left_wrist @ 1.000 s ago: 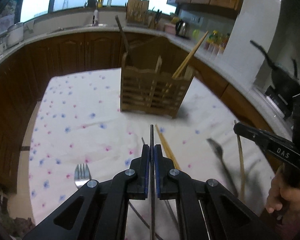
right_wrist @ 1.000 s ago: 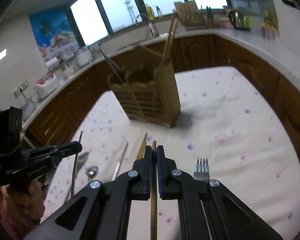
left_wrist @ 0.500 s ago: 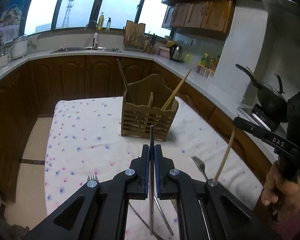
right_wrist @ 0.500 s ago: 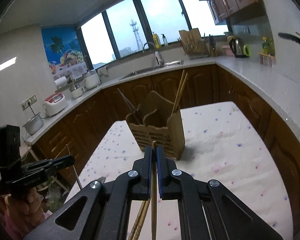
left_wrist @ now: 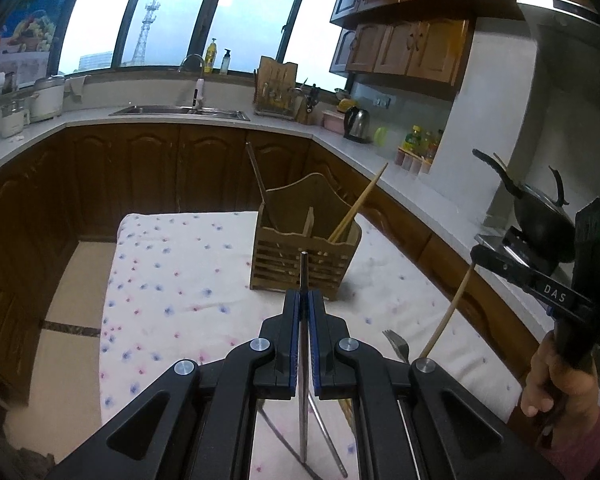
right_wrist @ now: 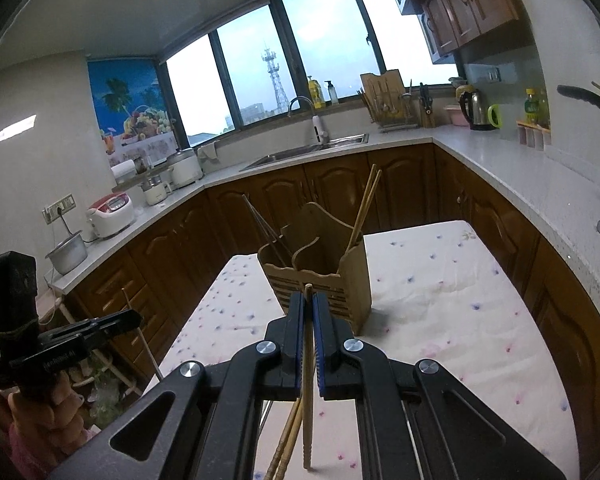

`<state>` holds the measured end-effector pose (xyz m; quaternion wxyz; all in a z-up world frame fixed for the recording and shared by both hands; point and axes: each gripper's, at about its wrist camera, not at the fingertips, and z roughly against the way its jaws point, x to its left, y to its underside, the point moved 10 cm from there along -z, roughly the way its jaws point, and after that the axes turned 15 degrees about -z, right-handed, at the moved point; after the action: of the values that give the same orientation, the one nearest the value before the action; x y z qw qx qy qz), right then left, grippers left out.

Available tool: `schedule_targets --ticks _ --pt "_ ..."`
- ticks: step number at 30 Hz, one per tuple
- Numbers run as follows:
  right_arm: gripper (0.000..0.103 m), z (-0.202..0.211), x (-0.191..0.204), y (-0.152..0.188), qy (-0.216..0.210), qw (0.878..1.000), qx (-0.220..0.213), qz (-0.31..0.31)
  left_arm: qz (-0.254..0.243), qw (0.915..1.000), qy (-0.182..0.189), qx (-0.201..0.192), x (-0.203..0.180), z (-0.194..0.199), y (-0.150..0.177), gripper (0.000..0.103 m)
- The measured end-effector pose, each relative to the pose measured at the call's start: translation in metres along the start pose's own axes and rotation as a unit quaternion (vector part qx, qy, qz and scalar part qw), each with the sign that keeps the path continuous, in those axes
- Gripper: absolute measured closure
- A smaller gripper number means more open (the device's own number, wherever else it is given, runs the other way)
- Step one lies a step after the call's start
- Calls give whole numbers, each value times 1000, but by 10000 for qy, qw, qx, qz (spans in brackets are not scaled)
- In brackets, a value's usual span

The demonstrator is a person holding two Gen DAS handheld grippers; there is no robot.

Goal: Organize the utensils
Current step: 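Lift both held chopsticks and carry them up over the wooden holder, then lower both held chopsticks down into the wooden holder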

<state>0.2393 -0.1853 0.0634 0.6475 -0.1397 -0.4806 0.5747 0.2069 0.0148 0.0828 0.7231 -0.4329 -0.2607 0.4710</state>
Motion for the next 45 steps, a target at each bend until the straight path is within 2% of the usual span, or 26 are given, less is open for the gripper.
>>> schedule_targets --ticks 15,24,37,45 --pt "99 1 2 -25 -14 9996 -287 -49 139 9996 -20 -247 15 -5 -18 100" --pt "99 -1 9 -71 -106 9972 -732 -108 140 9971 -175 -728 28 -16 -51 100" --pt "99 -22 26 -146 -227 9895 -1421 -124 103 9888 -445 -1424 52 -61 -108 100" --pt "99 -53 26 -175 -101 9861 -1655 -48 55 9831 -637 -1713 59 -109 -119 100"
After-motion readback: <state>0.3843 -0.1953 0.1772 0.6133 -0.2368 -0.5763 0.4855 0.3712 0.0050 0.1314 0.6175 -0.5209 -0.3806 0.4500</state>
